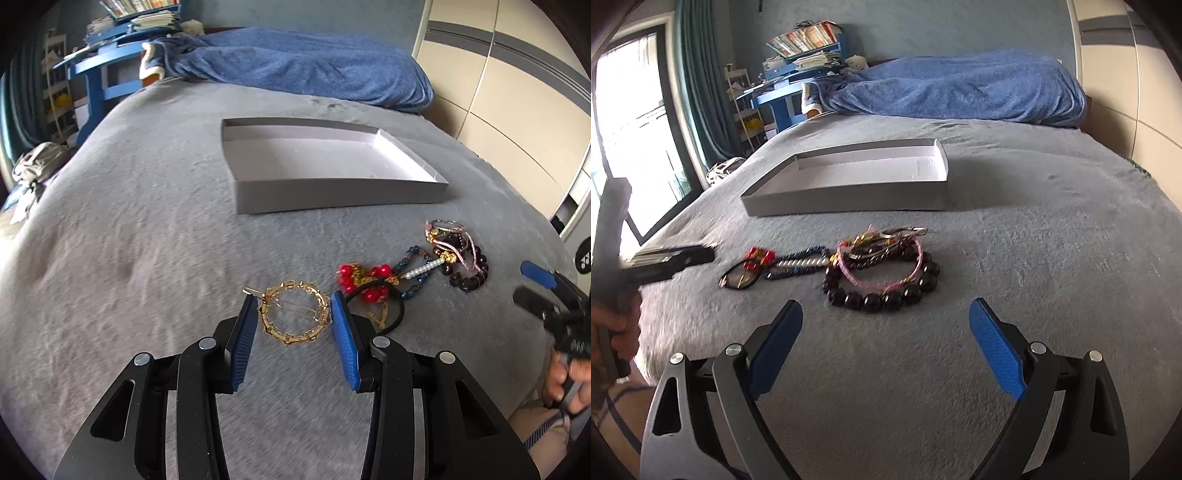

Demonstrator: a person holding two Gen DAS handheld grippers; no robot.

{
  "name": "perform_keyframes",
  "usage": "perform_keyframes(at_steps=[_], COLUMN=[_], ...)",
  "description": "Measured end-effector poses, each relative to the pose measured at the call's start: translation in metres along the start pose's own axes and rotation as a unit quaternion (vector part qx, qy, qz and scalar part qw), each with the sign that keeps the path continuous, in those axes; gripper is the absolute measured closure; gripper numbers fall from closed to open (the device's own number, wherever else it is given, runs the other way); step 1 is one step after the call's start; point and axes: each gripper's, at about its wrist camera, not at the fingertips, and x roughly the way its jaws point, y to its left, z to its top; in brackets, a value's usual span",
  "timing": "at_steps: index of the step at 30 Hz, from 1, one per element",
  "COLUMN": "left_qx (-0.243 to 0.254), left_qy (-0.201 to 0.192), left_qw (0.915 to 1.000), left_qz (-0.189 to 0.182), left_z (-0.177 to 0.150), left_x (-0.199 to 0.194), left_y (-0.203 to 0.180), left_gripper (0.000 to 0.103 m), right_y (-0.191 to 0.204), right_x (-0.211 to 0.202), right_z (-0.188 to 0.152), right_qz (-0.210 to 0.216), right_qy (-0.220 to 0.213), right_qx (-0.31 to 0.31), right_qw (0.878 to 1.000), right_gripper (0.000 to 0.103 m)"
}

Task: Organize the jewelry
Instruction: 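Lower the left gripper onto the gold ring hair clip and close it, then grasp the silver hoop bracelet with the right gripper while the left gripper lifts the gold clip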

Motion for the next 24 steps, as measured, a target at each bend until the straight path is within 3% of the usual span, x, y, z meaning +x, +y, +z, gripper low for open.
perform_keyframes(at_steps=[9,14,22,24], left_qx=[-0.012,-0.01,0.002,0.004], left_qy=[-0.007,-0.011,-0.014,-0.015], left_qw=[0.9999,0.9999,0.9999,0.9999], left_qz=[0.005,0.008,0.004,0.003], left_z=[-0.01,-0.018,-0.021,-0.021], left_x=[-0.004,-0.001,-0.002,-0.004], left_y=[0.019,0.019,0.013,0.013], left_gripper=[0.061,0.061,0.061,0.061], right_y=[-0.017,-0.032,-0.013,-0.009], right_x=[0.024,0.051,0.091,0.1], right_z=[0.03,0.055,0.073,0.07], right_qz=[-0.007,-0.016,-0.025,-0.028], right_qy=[0.017,0.054,0.099,0.112], right_qx=[0.023,0.052,-0.002,-0.014], right_qw=[1.0,0.997,0.995,0.993], right_gripper=[0.027,0.028,0.029,0.035])
